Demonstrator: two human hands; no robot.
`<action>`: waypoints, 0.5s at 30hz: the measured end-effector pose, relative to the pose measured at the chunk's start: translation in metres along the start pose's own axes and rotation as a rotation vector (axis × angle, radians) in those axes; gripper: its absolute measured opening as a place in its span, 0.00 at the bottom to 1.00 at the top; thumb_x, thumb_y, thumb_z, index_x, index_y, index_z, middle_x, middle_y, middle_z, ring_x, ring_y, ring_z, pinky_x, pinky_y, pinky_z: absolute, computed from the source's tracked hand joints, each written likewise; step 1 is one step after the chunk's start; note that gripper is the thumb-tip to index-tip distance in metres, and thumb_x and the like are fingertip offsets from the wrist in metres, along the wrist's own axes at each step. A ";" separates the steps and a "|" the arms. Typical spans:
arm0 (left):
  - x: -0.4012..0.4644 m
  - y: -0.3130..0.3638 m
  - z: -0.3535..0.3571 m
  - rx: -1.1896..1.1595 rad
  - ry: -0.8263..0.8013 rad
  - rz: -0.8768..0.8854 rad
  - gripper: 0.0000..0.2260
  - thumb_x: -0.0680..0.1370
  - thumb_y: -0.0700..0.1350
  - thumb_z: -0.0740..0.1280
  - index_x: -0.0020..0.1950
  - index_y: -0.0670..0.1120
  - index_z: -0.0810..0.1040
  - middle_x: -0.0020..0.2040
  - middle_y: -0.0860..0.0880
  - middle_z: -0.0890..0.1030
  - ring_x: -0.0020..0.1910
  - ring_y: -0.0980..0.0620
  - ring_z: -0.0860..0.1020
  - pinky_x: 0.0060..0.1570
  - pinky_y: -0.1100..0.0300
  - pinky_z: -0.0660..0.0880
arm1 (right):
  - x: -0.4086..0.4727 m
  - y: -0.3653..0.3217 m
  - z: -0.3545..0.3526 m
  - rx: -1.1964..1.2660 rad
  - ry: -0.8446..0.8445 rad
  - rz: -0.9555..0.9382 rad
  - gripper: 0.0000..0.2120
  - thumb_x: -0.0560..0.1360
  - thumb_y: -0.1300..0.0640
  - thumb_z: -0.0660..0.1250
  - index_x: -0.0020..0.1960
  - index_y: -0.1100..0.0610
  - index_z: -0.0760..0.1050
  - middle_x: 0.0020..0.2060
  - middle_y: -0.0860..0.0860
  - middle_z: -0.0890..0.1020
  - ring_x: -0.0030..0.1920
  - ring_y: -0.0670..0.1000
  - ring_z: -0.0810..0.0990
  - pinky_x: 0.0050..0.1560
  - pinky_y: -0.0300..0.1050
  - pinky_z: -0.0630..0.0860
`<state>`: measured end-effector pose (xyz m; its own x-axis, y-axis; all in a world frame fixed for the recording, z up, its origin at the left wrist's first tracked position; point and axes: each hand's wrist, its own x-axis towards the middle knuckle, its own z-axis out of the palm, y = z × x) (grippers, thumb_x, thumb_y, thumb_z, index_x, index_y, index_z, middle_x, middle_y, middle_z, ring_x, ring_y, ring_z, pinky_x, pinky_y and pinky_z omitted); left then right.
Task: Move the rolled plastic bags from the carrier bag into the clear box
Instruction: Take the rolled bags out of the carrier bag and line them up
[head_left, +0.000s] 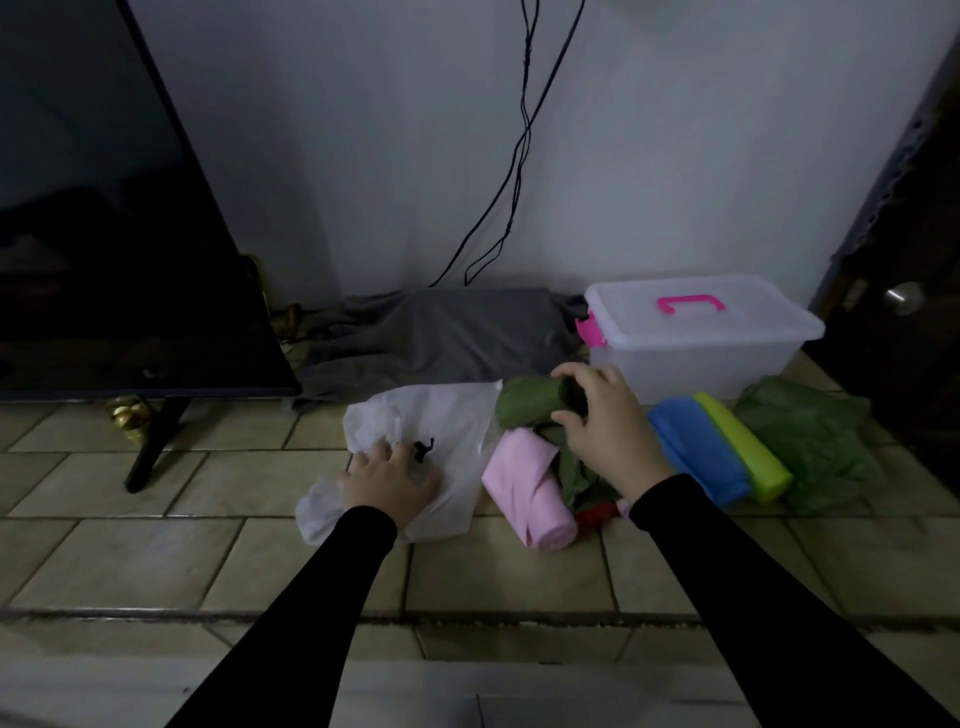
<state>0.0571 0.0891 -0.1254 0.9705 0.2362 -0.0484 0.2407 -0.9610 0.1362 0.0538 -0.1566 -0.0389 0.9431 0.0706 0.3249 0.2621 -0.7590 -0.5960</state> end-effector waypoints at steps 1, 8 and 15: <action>-0.001 0.001 0.001 0.006 0.004 -0.002 0.28 0.75 0.65 0.55 0.72 0.55 0.64 0.73 0.48 0.66 0.70 0.42 0.66 0.65 0.46 0.64 | -0.004 0.002 -0.004 -0.002 0.030 0.008 0.20 0.73 0.60 0.70 0.63 0.53 0.72 0.56 0.56 0.71 0.58 0.58 0.74 0.56 0.44 0.70; 0.001 0.000 0.002 0.011 -0.007 -0.008 0.28 0.75 0.66 0.53 0.73 0.56 0.62 0.73 0.48 0.65 0.69 0.41 0.66 0.66 0.46 0.64 | -0.029 0.004 -0.024 0.058 0.249 0.022 0.19 0.71 0.60 0.73 0.60 0.57 0.75 0.54 0.58 0.73 0.50 0.53 0.76 0.48 0.26 0.63; -0.008 0.015 0.004 0.076 -0.061 0.015 0.28 0.75 0.65 0.54 0.73 0.55 0.63 0.73 0.44 0.62 0.70 0.36 0.64 0.66 0.42 0.64 | -0.065 0.014 -0.010 0.020 0.252 0.249 0.19 0.71 0.62 0.71 0.60 0.57 0.71 0.57 0.57 0.67 0.43 0.51 0.71 0.50 0.35 0.68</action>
<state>0.0531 0.0721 -0.1266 0.9709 0.2143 -0.1071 0.2217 -0.9731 0.0625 -0.0056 -0.1782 -0.0614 0.8990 -0.2789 0.3377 0.0369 -0.7200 -0.6930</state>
